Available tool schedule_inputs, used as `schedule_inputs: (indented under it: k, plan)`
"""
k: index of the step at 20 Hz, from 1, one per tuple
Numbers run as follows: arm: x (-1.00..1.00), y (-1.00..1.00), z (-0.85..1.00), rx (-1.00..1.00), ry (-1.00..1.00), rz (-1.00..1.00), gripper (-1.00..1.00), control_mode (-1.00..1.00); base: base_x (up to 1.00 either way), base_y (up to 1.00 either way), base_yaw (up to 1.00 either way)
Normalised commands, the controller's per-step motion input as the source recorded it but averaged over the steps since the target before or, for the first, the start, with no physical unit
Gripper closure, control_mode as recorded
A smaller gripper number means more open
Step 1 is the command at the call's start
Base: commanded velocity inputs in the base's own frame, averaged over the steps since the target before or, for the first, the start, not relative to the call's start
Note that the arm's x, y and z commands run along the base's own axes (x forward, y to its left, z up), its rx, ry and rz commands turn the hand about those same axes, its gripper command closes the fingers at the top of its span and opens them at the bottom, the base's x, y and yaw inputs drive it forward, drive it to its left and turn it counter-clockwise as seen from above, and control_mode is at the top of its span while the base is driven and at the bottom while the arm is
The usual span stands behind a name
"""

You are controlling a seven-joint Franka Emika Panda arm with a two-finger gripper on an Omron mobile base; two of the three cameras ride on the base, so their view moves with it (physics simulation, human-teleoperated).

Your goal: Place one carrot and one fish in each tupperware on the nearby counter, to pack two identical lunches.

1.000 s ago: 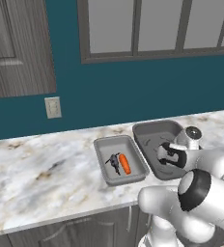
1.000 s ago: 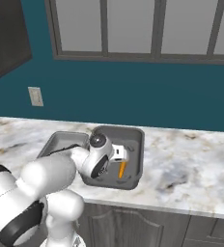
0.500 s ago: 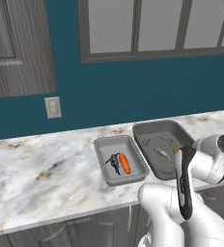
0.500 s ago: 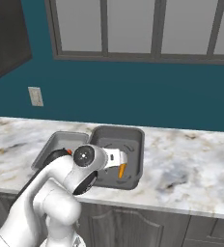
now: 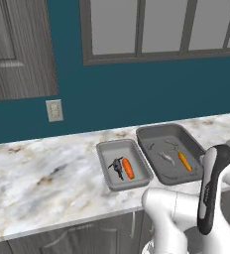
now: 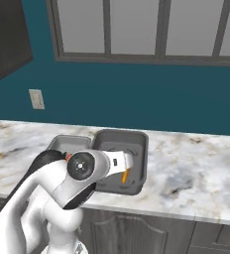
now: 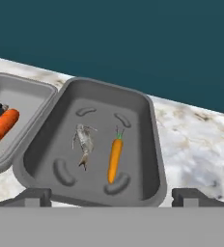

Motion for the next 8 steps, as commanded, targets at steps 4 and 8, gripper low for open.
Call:
schedule_inputs:
  k: [4,8]
  plan:
    - [-0.45,-0.04,0.48,0.00,0.00,0.00,-1.00,-1.00,0.00,0.00,0.00]
    - [-0.52,-0.20,0.35,0.00,0.02,0.00,-1.00,-1.00,0.00,0.00,0.00]
